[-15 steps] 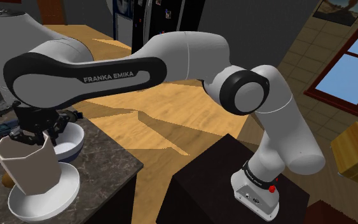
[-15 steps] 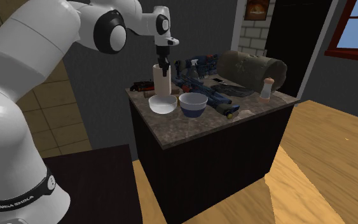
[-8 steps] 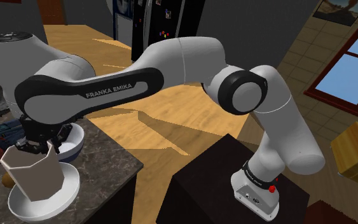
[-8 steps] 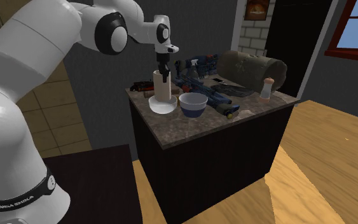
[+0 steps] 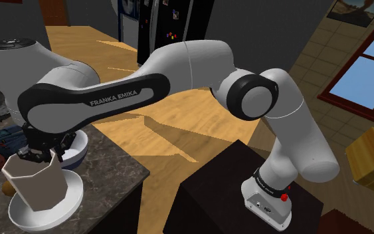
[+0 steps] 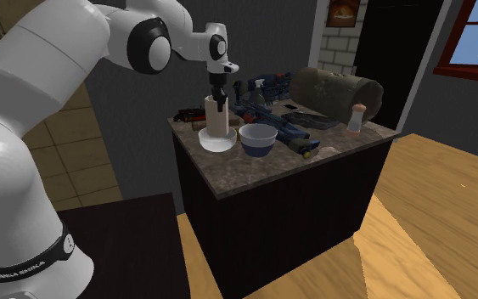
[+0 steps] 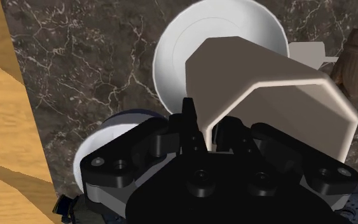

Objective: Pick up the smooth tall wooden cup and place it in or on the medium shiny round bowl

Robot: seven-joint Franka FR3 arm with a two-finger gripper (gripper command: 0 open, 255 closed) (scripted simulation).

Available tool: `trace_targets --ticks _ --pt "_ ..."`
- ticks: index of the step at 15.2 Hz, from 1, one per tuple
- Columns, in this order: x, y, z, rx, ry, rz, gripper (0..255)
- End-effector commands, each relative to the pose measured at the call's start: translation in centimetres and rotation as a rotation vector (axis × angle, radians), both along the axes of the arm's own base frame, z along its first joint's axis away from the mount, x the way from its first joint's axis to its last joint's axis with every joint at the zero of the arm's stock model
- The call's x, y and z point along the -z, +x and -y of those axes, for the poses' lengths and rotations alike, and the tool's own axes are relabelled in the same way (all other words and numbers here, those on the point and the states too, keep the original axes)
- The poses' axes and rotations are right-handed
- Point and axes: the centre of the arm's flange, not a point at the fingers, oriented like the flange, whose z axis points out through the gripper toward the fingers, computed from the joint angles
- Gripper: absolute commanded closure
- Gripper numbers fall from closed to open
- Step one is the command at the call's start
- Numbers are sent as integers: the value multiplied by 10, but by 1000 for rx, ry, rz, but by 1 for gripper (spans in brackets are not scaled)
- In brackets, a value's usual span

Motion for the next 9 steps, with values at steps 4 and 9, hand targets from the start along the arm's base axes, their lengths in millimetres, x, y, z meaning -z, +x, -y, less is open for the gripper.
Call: trace_targets --ticks 4,9 --pt "-1 0 0 0 1 1 0" --pt "-40 0 1 0 1 1 0"
